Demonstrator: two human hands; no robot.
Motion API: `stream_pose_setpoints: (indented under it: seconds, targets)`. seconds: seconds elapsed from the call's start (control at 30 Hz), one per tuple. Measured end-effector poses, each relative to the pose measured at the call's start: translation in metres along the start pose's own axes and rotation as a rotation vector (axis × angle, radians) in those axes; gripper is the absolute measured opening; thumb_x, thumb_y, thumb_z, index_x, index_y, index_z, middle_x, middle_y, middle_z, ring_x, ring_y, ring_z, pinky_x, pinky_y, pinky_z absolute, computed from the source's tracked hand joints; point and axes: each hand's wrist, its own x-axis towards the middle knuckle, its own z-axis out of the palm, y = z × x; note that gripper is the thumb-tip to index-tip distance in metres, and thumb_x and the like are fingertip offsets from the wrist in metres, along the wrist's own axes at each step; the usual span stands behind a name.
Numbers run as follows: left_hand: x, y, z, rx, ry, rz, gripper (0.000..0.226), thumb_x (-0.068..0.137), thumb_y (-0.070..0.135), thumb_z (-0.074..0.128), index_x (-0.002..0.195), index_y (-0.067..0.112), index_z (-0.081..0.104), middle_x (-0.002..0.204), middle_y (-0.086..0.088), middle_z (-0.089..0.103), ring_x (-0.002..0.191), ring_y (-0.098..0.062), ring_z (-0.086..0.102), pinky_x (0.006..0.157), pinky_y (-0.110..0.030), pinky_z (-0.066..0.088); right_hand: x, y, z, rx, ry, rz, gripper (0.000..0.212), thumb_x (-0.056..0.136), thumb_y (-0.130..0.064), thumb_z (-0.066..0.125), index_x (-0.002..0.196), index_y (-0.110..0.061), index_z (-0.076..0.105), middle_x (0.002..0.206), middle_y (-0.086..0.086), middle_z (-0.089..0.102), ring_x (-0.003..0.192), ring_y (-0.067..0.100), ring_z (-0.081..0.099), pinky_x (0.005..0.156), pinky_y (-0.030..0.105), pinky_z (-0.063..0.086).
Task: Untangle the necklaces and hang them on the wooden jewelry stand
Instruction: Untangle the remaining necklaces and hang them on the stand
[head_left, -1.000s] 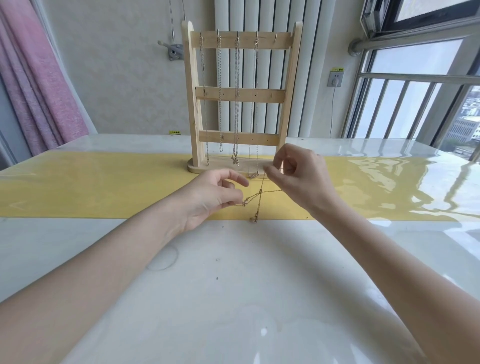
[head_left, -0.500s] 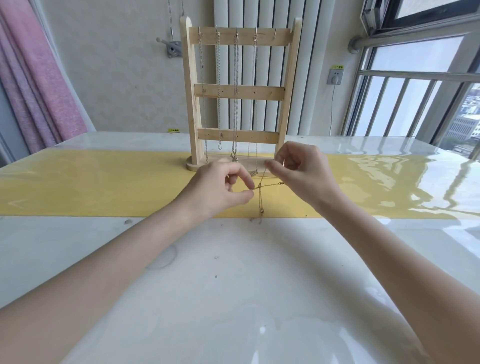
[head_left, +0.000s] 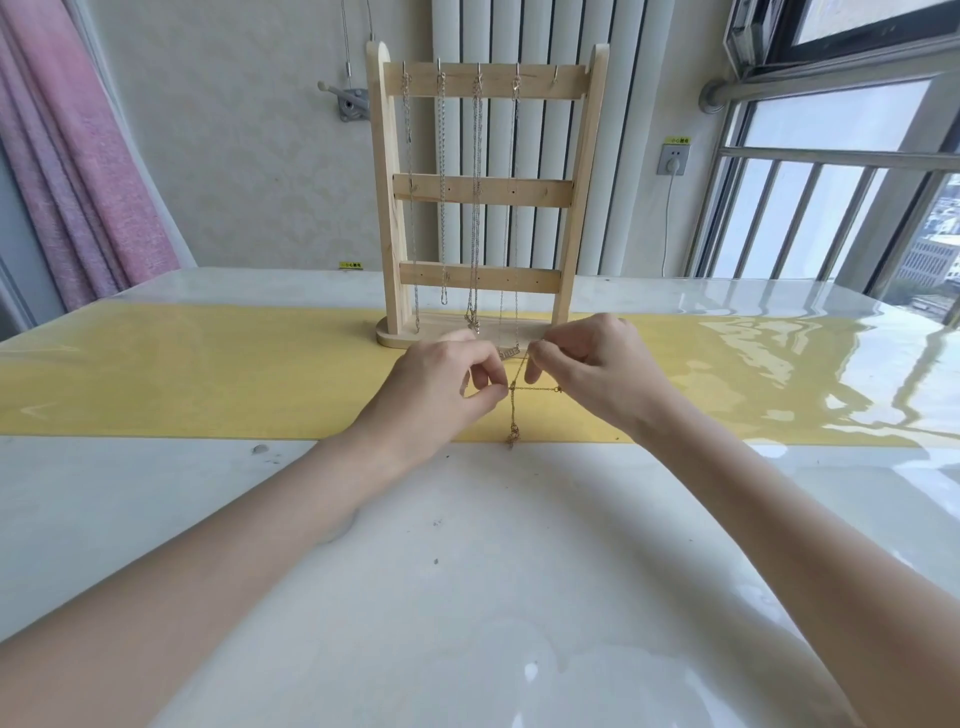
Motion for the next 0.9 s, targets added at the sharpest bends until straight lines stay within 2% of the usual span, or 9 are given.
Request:
stream_pose_setpoints:
  seconds: [0.13,0.23,0.3,0.4,0.53,0.67,0.73,0.83,0.9]
  targets:
    - [0.001,0.001,-0.004,-0.178,-0.072,-0.164,0.018,0.082,0.013,0.069,0.07,0.023,0.06,0.073,0.011,0.059,0.057,-0.002,0.052,0.061,-0.012,0.04,-0.001,-0.002,-0.002,0.059,-0.084,0.056,0.031,0.089,-0.012,0.047,0.07,-0.008,0.071,0.043,-0.004,0.044,0.043,0.007,0.039,0.045,0.016,0.031]
    - [0.002,-0.001,-0.004,-0.325,-0.125,-0.329,0.017,0.082,0.014,0.067,0.069,0.022,0.06,0.077,0.008,0.063,0.066,-0.015,0.066,0.079,-0.03,0.052,-0.002,-0.004,-0.002,0.149,-0.181,0.099,0.032,0.093,-0.009,0.043,0.076,-0.005,0.07,0.05,0.004,0.052,0.039,0.003,0.041,0.044,0.012,0.03]
    - [0.002,-0.003,-0.004,-0.392,-0.131,-0.389,0.016,0.083,0.014,0.065,0.069,0.021,0.061,0.073,0.009,0.061,0.067,-0.015,0.064,0.089,-0.043,0.053,-0.001,-0.005,-0.001,0.196,-0.226,0.12,0.034,0.095,-0.01,0.042,0.075,-0.007,0.069,0.05,0.001,0.052,0.038,0.004,0.039,0.043,0.013,0.029]
    - [0.002,-0.002,-0.003,-0.486,-0.153,-0.492,0.015,0.086,0.017,0.062,0.072,0.02,0.06,0.077,0.004,0.058,0.077,-0.014,0.056,0.097,-0.043,0.048,0.0,-0.002,-0.001,0.229,-0.25,0.154,0.036,0.095,-0.011,0.041,0.068,-0.01,0.066,0.048,-0.001,0.049,0.041,0.009,0.035,0.043,0.02,0.03]
    - [0.003,0.003,-0.008,-0.613,-0.116,-0.541,0.017,0.09,0.011,0.056,0.074,0.017,0.055,0.085,0.0,0.06,0.087,-0.014,0.053,0.086,-0.03,0.04,0.0,0.0,-0.004,0.277,-0.212,0.205,0.04,0.098,-0.014,0.039,0.063,-0.009,0.059,0.046,0.0,0.042,0.043,0.012,0.031,0.043,0.02,0.026]
    - [0.005,0.012,-0.009,-1.128,-0.036,-0.624,0.02,0.09,-0.001,0.047,0.072,0.008,0.048,0.069,-0.006,0.054,0.059,-0.014,0.058,0.074,-0.025,0.052,-0.003,-0.005,-0.002,0.304,-0.24,0.216,0.046,0.102,-0.024,0.039,0.062,-0.009,0.054,0.043,-0.002,0.038,0.04,0.012,0.028,0.038,0.017,0.023]
    - [0.005,0.012,-0.005,-1.085,-0.003,-0.63,0.021,0.09,-0.001,0.046,0.071,0.008,0.047,0.064,-0.004,0.048,0.048,-0.01,0.048,0.072,-0.025,0.055,-0.004,-0.008,0.0,0.31,-0.253,0.223,0.046,0.103,-0.027,0.037,0.064,-0.008,0.054,0.044,0.001,0.041,0.038,0.012,0.027,0.037,0.017,0.022]
    - [0.002,0.008,0.0,-0.721,0.016,-0.529,0.019,0.092,0.003,0.049,0.075,0.012,0.047,0.048,0.007,0.045,0.039,-0.006,0.035,0.062,-0.019,0.054,-0.005,-0.011,0.001,0.31,-0.254,0.234,0.045,0.103,-0.026,0.035,0.068,-0.007,0.056,0.047,0.006,0.046,0.035,0.01,0.025,0.037,0.017,0.023]
    - [0.002,0.005,0.0,-0.59,0.032,-0.446,0.017,0.093,0.006,0.051,0.077,0.012,0.047,0.038,0.01,0.04,0.041,-0.008,0.035,0.054,-0.014,0.047,-0.004,-0.009,0.001,0.301,-0.248,0.232,0.044,0.103,-0.024,0.035,0.07,-0.006,0.059,0.048,0.007,0.05,0.033,0.008,0.025,0.036,0.016,0.024]
